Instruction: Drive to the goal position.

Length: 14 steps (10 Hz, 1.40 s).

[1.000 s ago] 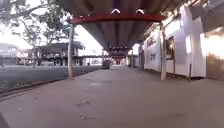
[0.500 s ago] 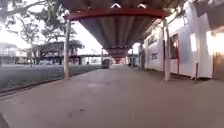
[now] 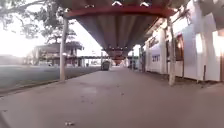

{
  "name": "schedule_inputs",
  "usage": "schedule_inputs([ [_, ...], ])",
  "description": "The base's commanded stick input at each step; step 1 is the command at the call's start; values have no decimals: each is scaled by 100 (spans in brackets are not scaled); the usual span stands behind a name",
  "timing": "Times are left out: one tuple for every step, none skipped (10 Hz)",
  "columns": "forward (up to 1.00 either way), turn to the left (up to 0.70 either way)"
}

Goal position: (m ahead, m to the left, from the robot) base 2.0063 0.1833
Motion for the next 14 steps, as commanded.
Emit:
schedule_inputs([
  [70, 0],
  [70, 0],
  [70, 0],
  [70, 0],
  [70, 0],
  [70, 0],
  [70, 0],
  [70, 0],
  [70, 0],
  [70, 0],
  [70, 0],
  [70, 0],
  [70, 0],
  [70, 0],
])
